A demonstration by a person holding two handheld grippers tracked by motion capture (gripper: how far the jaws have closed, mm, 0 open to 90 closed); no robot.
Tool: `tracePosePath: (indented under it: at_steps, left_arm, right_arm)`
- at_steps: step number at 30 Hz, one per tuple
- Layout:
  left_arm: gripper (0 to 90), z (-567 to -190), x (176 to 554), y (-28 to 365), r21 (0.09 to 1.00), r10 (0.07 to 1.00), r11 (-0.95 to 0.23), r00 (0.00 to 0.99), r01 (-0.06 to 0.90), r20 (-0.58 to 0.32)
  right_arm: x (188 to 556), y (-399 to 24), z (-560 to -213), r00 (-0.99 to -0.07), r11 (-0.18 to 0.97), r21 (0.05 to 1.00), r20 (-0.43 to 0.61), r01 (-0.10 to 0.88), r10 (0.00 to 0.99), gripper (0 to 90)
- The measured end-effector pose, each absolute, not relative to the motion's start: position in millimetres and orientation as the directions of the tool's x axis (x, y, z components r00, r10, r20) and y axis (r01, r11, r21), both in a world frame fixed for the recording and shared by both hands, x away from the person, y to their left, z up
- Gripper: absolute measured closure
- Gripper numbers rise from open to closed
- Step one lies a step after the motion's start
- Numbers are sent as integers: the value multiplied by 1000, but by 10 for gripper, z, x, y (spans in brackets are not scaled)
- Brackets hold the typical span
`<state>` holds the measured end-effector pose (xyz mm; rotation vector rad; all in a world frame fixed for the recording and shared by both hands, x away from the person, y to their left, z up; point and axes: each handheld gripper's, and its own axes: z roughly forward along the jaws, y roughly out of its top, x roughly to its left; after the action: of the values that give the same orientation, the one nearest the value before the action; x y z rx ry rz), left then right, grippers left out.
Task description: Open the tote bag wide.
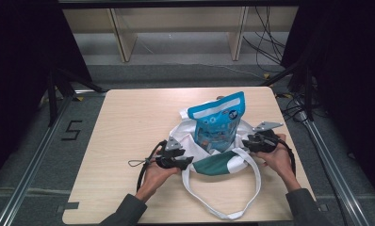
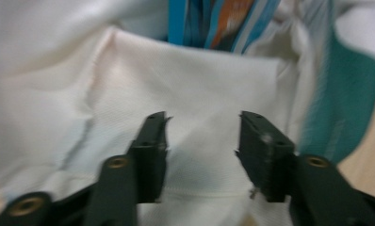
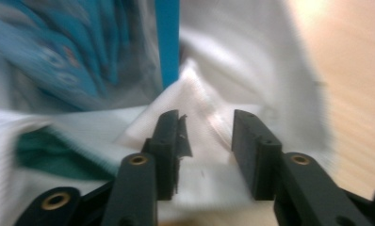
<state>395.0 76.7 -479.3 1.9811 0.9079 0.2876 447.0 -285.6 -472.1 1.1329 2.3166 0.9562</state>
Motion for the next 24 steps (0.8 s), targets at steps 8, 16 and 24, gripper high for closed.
tracePosePath:
  at_steps: [8,16,24]
  left_arm:
    - [303,-4588,3402,1069,873,681,-197,703,446,-205]
    - [222,-4847,3012,1484,847,736,-196,645,494,-206]
    - [183,-4920,2979,1540,825,752,-217,628,521,-199]
  right_arm:
    - [3813,-3167,-4492,-529,287,819,23,497,848,476]
    - [3237,-3237,-4732,-542,304,781,52,545,839,459]
    - [3153,-3248,-4854,-516,288,758,74,586,854,440]
